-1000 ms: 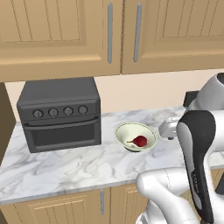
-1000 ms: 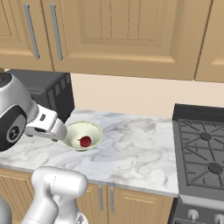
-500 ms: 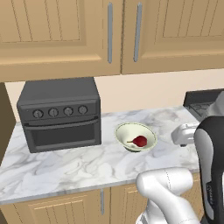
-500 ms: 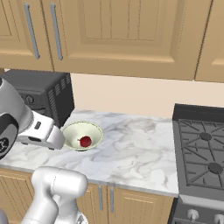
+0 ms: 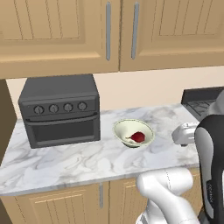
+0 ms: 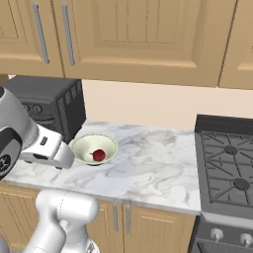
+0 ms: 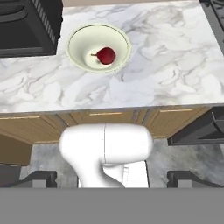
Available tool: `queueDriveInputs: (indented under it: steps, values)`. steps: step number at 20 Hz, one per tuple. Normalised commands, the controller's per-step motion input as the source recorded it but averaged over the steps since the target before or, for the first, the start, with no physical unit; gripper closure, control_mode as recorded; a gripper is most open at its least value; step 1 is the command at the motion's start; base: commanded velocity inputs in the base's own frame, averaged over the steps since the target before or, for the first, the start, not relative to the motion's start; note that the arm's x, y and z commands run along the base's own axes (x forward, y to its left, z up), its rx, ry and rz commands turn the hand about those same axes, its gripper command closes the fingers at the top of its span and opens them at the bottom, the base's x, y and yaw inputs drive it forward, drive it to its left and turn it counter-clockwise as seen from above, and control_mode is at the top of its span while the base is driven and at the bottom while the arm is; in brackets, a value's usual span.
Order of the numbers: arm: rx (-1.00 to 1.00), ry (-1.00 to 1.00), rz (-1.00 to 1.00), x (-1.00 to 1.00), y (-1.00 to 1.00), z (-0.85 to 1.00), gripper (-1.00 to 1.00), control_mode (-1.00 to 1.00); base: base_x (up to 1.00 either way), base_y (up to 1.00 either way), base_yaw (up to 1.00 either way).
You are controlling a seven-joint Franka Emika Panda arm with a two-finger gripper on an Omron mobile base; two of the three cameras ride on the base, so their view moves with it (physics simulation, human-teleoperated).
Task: Take the squash, pear, and lemon from the freezer and place them in the bowl on the counter.
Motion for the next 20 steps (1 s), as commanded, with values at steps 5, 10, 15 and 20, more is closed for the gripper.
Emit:
queueDriveInputs:
  steps: [5, 10, 15, 20]
  values:
    - [0.0, 0.0, 0.0, 0.0, 0.0, 0.0, -1.0, 1.0, -1.0, 0.0, 0.0]
    - [0.0, 0.0, 0.0, 0.0, 0.0, 0.0, -1.0, 1.0, -1.0, 0.16, 0.0]
    - [0.0, 0.0, 0.0, 0.0, 0.0, 0.0, -1.0, 1.0, -0.95, 0.9, 0.02]
    - [0.0, 0.0, 0.0, 0.0, 0.0, 0.0, -1.0, 1.0, -0.34, 1.0, 0.0]
